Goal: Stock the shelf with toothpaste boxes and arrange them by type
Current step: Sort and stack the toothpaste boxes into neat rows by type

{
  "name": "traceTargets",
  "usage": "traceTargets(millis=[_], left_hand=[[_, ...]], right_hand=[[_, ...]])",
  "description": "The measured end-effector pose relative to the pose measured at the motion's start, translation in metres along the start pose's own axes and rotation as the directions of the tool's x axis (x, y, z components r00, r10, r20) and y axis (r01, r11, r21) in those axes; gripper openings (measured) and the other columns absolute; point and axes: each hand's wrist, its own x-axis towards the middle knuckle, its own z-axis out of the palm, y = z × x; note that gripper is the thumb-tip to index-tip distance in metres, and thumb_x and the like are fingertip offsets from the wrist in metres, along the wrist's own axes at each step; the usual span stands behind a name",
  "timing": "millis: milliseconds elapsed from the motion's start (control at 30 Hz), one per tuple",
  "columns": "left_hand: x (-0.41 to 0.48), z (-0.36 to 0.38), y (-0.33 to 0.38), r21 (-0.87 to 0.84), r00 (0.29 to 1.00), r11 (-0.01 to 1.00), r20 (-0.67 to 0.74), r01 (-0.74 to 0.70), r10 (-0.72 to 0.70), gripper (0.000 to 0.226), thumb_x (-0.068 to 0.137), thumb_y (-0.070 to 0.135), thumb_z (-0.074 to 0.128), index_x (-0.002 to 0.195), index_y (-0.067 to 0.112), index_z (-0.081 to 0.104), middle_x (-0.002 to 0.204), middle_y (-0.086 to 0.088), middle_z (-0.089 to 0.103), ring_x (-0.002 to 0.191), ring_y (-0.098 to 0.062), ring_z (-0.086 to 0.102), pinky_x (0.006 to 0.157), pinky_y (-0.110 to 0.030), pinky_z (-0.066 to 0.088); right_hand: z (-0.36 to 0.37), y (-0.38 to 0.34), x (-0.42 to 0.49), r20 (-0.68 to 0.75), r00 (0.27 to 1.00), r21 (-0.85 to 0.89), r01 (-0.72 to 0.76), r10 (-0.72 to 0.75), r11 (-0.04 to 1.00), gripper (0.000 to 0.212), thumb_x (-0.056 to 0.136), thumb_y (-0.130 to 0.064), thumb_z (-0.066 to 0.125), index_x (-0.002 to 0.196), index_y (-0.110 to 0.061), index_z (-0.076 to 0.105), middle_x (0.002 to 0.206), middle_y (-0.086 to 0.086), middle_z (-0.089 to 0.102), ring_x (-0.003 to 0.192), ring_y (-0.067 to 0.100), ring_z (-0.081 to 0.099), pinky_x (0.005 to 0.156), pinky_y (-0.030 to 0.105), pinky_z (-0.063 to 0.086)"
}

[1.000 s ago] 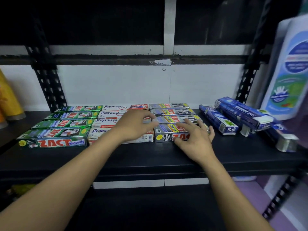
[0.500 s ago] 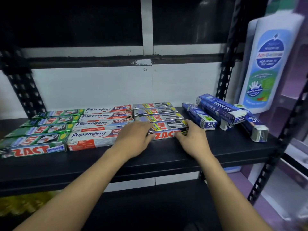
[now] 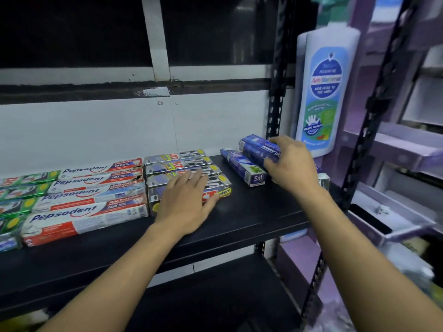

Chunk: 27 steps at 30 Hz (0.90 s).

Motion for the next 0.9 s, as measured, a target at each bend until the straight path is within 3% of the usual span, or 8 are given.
traceTargets(millis=[100,233,400,533,633,700,833,900], left_hand=[[-0.003,0.006,0.0,-0.049,0.999,0.998,-0.044,0.03,-0.032,0.064,0.1,0.06,0.023,0.152,0.024,0.035,0.159,0.005,0.033,0.148,-0.017,0.026,0.12,-0.038,0.019],[-0.006,0.004,-0.002,-0.062,0.997,0.997,-0.061,0.049,-0.052,0.059,0.102,0.054,0.029,0.15,0.022,0.04,0.158,0.004,0.036,0.147,-0.017,0.029,0.118,-0.037,0.021],[-0.007,0.008,0.003,-0.112,0.997,0.993,-0.058,0.034,-0.041,0.057,0.102,0.052,0.029,0.149,0.022,0.042,0.156,0.004,0.038,0.146,-0.016,0.03,0.118,-0.036,0.02],[-0.006,0.009,0.001,-0.096,0.998,0.995,-0.058,0.035,-0.041,0.056,0.102,0.051,0.029,0.149,0.023,0.041,0.156,0.005,0.038,0.146,-0.015,0.03,0.118,-0.036,0.02],[-0.005,0.009,-0.003,-0.091,0.997,0.995,-0.066,0.043,-0.049,0.054,0.102,0.049,0.031,0.149,0.022,0.042,0.156,0.005,0.039,0.145,-0.015,0.032,0.118,-0.036,0.021],[-0.005,0.009,-0.003,-0.097,0.996,0.994,-0.075,0.042,-0.049,0.053,0.103,0.047,0.032,0.147,0.021,0.045,0.153,0.004,0.043,0.144,-0.016,0.035,0.117,-0.037,0.023],[-0.006,0.012,-0.005,-0.149,0.992,0.988,-0.115,0.027,-0.044,0.047,0.104,0.039,0.034,0.141,0.018,0.054,0.146,0.001,0.053,0.139,-0.018,0.043,0.114,-0.038,0.028],[-0.006,0.014,-0.006,-0.175,0.991,0.984,-0.128,0.025,-0.048,0.045,0.105,0.034,0.033,0.14,0.016,0.055,0.144,-0.001,0.054,0.137,-0.018,0.045,0.114,-0.038,0.028]], right_hand=[[0.008,0.029,0.008,0.159,0.986,-0.156,-0.027,0.052,0.987,0.052,0.081,-0.038,0.064,0.128,-0.015,0.057,0.113,0.009,0.061,0.105,0.038,0.055,0.083,0.046,0.051],[0.017,0.034,0.008,0.195,0.98,-0.11,-0.007,0.028,0.994,0.046,0.087,-0.036,0.063,0.128,-0.015,0.058,0.11,0.011,0.06,0.102,0.035,0.057,0.08,0.042,0.051],[0.007,0.043,0.0,0.117,0.993,0.089,-0.036,0.025,0.995,0.043,0.091,-0.025,0.063,0.132,-0.014,0.06,0.111,0.013,0.062,0.103,0.032,0.058,0.077,0.029,0.039],[-0.016,0.048,-0.013,0.09,0.993,0.288,-0.103,0.08,0.952,0.043,0.091,-0.031,0.065,0.133,-0.025,0.061,0.116,0.001,0.061,0.094,0.018,0.059,0.083,0.025,0.038],[-0.04,0.054,-0.03,0.158,0.985,0.508,-0.136,0.063,0.851,0.038,0.091,-0.029,0.068,0.128,-0.031,0.064,0.115,-0.008,0.063,0.082,0.025,0.063,0.079,0.04,0.051],[-0.055,0.058,-0.04,0.232,0.972,0.6,-0.172,0.036,0.781,0.035,0.091,-0.026,0.068,0.125,-0.03,0.066,0.119,-0.006,0.064,0.094,0.041,0.059,0.08,0.041,0.052],[-0.074,0.064,-0.057,0.373,0.923,0.684,-0.202,-0.098,0.701,0.034,0.089,-0.022,0.067,0.123,-0.024,0.068,0.124,-0.004,0.065,0.115,0.019,0.062,0.1,0.031,0.05],[-0.077,0.07,-0.063,0.445,0.883,0.679,-0.222,-0.152,0.699,0.033,0.087,-0.019,0.068,0.12,-0.021,0.07,0.122,-0.005,0.067,0.117,0.012,0.061,0.1,0.024,0.048]])
